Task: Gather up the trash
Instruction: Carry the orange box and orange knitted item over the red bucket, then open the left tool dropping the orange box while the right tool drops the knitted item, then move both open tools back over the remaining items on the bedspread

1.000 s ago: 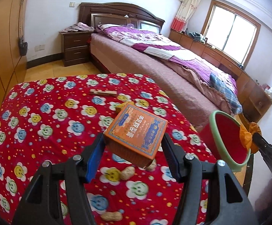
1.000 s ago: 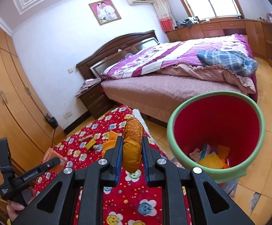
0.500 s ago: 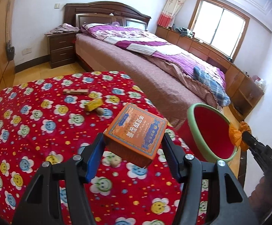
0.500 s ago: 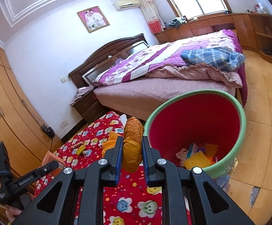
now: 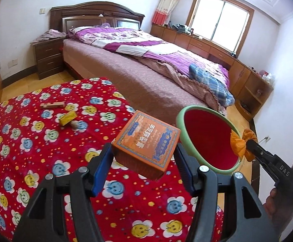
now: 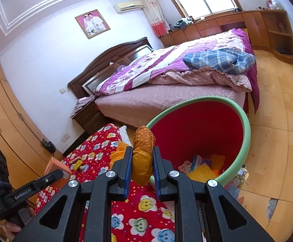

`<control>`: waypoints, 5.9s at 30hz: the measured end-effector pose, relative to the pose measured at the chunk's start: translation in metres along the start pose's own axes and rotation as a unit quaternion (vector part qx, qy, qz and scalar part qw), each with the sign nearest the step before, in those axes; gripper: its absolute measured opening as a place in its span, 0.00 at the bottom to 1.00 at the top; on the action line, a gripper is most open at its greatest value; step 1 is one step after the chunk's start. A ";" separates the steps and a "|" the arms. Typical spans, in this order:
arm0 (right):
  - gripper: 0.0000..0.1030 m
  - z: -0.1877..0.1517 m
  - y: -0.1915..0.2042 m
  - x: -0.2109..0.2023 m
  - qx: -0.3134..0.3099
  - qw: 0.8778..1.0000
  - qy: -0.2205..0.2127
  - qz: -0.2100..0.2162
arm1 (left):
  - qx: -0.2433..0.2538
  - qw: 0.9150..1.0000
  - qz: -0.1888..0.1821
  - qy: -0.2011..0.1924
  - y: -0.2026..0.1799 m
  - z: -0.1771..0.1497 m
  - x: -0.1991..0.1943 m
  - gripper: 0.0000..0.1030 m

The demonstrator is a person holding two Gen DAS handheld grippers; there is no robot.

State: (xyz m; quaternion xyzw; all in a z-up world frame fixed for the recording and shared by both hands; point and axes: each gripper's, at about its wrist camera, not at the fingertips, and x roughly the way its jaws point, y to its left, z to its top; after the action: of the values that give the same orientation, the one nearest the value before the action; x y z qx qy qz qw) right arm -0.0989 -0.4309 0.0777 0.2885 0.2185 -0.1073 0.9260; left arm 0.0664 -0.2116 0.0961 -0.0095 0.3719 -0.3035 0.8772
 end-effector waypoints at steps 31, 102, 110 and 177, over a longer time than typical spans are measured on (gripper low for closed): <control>0.18 0.011 -0.060 -0.002 0.036 0.999 -0.001 -0.035 | 0.101 0.991 -0.081 0.020 -0.105 0.007 0.059 0.60; 0.60 0.009 -0.052 0.053 0.010 0.996 0.068 -0.058 | 0.003 0.999 -0.006 0.033 -0.026 0.005 0.062 0.66; 0.69 0.008 -0.034 0.051 -0.005 0.996 0.068 -0.065 | -0.020 0.999 0.021 0.021 0.003 0.006 0.041 0.66; 0.70 -0.090 0.262 0.294 -0.305 0.913 0.259 0.076 | -0.149 0.964 0.217 0.028 0.270 -0.008 0.042 0.66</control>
State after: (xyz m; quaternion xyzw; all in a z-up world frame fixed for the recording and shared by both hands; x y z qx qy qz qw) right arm 0.2149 -0.1880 0.0018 0.0249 0.4507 0.1135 0.8851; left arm 0.2258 -0.0124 -0.0021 -0.0507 0.4308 -0.0473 0.8998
